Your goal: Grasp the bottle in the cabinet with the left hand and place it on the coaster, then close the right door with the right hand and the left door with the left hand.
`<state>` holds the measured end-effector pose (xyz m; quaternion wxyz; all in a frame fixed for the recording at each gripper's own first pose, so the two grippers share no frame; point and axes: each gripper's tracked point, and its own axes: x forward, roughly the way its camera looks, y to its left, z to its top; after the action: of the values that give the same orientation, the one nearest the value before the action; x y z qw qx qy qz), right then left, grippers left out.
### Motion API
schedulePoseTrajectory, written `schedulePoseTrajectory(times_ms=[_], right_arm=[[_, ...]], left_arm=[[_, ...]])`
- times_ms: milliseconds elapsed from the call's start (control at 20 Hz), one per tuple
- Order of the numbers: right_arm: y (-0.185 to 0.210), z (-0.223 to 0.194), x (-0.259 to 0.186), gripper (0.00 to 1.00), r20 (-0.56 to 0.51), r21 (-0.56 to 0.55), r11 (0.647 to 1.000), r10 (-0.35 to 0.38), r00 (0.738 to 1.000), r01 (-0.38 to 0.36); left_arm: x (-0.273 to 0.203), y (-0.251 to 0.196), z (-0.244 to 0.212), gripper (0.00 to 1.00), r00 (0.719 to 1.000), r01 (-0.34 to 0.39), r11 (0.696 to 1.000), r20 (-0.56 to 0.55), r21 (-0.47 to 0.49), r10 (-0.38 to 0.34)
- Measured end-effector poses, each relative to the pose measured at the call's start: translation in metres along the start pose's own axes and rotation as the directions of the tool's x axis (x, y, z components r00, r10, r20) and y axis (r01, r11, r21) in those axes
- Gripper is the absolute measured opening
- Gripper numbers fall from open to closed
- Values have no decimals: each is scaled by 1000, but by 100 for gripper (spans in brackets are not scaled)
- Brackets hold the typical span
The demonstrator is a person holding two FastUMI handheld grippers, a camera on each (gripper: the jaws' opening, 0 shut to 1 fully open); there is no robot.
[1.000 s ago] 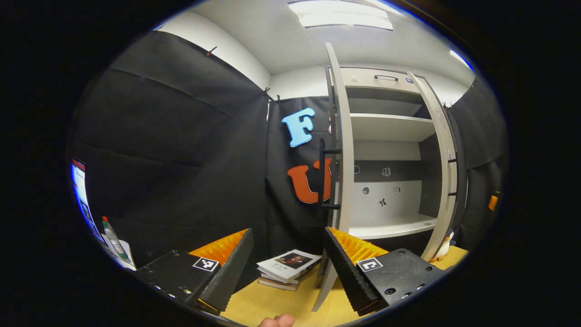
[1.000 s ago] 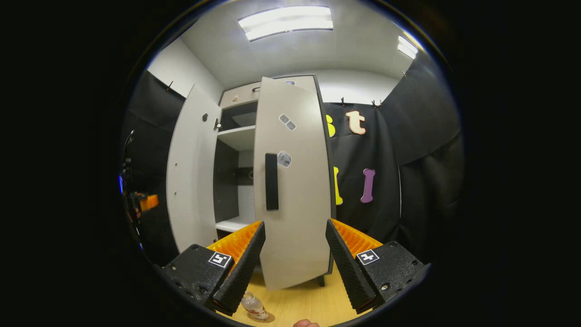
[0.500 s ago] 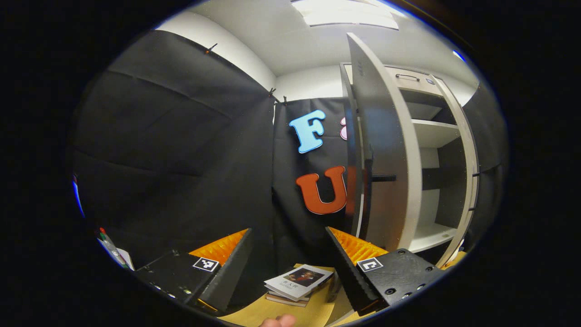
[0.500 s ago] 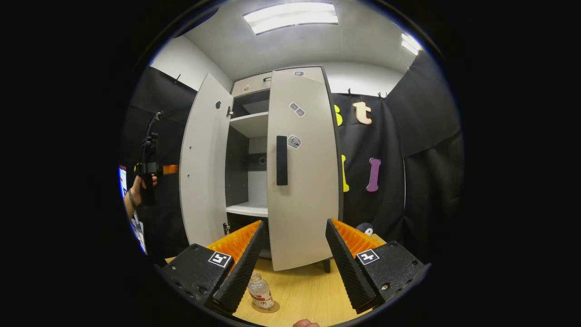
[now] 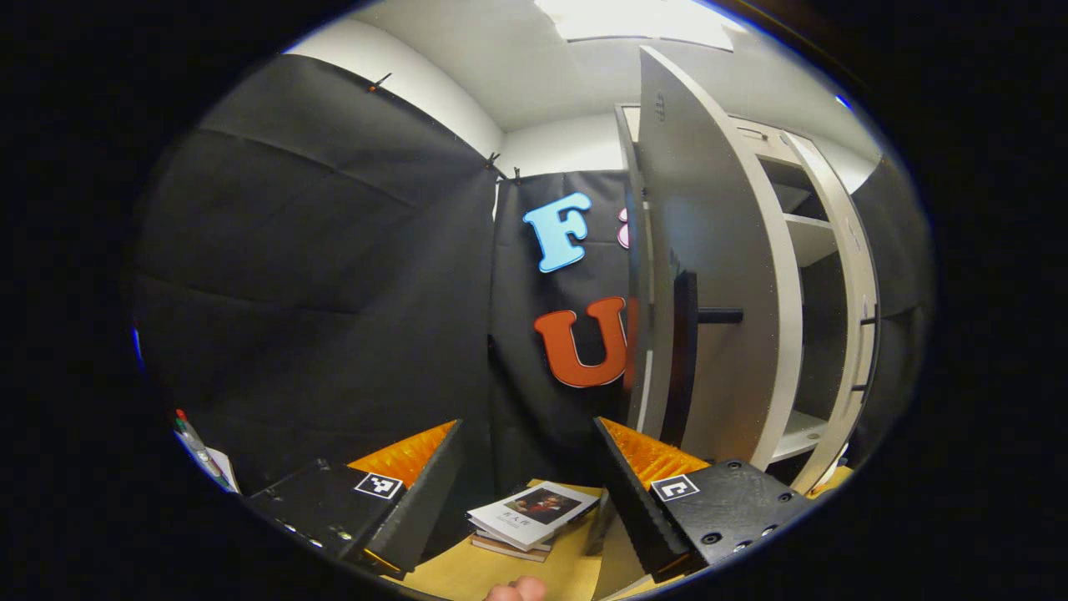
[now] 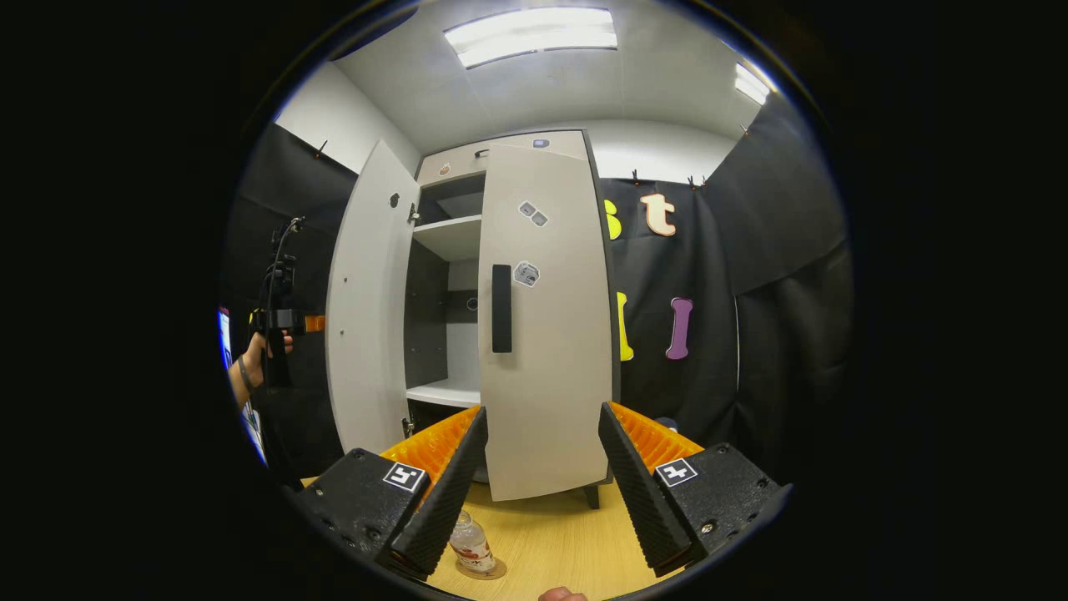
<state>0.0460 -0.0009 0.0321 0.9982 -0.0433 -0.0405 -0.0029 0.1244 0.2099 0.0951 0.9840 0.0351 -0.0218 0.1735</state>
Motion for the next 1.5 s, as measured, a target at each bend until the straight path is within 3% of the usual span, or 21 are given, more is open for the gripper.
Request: schedulePoseTrajectory(times_ms=[50, 100, 450, 500, 550, 950, 1250, 1300, 1500], right_arm=[[-1, 0, 0, 82, -2, -3, 1000, -2, 1000, 2], [-2, 2, 1, 82, -1, -6, 1000, -4, 1000, 4], [-7, 14, 6, 82, 16, -19, 1000, -15, 1000, 16], [-8, 14, 7, 82, 15, -22, 1000, -20, 1000, 21], [-10, 15, 7, 82, 15, -23, 999, -26, 1000, 27], [-19, 10, 3, 83, 7, -12, 998, -69, 998, 70], [-17, 2, 5, 82, -6, 15, 998, -58, 998, 58], [-15, 3, 6, 82, -4, 18, 999, -48, 999, 48], [-14, 4, 5, 83, 2, 18, 999, -42, 999, 42]], left_arm=[[-1, -7, 2, 96, 1000, 14, 1000, 5, -4, -14], [-2, -15, 2, 92, 1000, 28, 1000, 6, -10, -28], [0, -85, 1, 93, 976, 215, 975, 24, -51, -214], [4, -90, 2, 93, 974, 225, 973, 35, -50, -224], [6, -95, 3, 99, 972, 235, 971, 42, -50, -233], [0, -91, 6, 99, 974, 222, 973, 58, -55, -219], [-37, -102, -10, 99, 961, 277, 959, 40, -64, -275], [-44, -106, -11, 95, 958, 285, 957, 44, -58, -283], [-79, -119, -21, 99, 951, 306, 952, 50, -30, -304]])
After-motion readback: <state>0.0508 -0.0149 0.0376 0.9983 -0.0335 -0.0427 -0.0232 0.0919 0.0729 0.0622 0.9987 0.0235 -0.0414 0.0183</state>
